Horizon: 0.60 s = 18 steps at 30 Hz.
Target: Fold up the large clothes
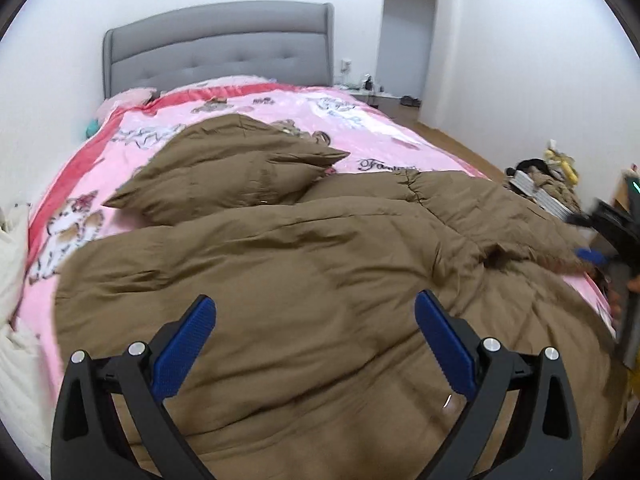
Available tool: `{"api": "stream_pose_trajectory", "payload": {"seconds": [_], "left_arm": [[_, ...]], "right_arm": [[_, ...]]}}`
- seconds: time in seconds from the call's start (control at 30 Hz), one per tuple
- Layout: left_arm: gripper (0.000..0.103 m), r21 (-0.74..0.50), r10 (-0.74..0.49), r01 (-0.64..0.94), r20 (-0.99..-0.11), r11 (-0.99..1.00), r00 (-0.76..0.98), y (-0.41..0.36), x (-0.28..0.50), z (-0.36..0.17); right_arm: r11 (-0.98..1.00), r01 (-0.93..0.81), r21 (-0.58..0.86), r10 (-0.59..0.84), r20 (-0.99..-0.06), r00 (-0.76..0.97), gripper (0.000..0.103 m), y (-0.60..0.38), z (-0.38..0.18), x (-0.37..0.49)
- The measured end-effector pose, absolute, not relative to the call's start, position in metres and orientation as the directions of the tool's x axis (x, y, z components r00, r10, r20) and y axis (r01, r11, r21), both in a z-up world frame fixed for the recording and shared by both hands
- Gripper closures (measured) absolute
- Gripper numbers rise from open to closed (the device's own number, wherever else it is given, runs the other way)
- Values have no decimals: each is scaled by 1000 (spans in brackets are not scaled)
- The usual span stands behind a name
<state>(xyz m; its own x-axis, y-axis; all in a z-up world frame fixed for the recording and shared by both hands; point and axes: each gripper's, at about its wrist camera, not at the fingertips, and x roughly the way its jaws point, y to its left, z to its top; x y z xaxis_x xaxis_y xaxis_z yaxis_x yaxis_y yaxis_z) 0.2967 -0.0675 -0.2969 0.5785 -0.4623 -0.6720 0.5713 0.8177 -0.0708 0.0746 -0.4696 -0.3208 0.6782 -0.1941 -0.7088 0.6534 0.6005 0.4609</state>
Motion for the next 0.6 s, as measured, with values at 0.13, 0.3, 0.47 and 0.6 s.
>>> {"api": "stream_pose_trajectory", "payload": {"seconds": [0.13,0.3,0.47,0.6], "left_arm": [[5,-90,-476,597,-702,797,530,-113,296,-314],[5,-85,-419,577,-774,812,475,-146,303,-345],[5,-50,-368,561,-802,826,471,-155,307,-358],[5,-19,-343,564,-811,825,474,-156,307,-361]], "right_arm": [[453,753,477,-304,-712,633,9,-532,-335,21],[263,786,560,-314,-720,619,11,-577,-374,-20],[222,766,604,-288,-710,643,13,-604,-404,-18],[195,743,640,-311,-679,665,37,-619,-408,-10]]}}
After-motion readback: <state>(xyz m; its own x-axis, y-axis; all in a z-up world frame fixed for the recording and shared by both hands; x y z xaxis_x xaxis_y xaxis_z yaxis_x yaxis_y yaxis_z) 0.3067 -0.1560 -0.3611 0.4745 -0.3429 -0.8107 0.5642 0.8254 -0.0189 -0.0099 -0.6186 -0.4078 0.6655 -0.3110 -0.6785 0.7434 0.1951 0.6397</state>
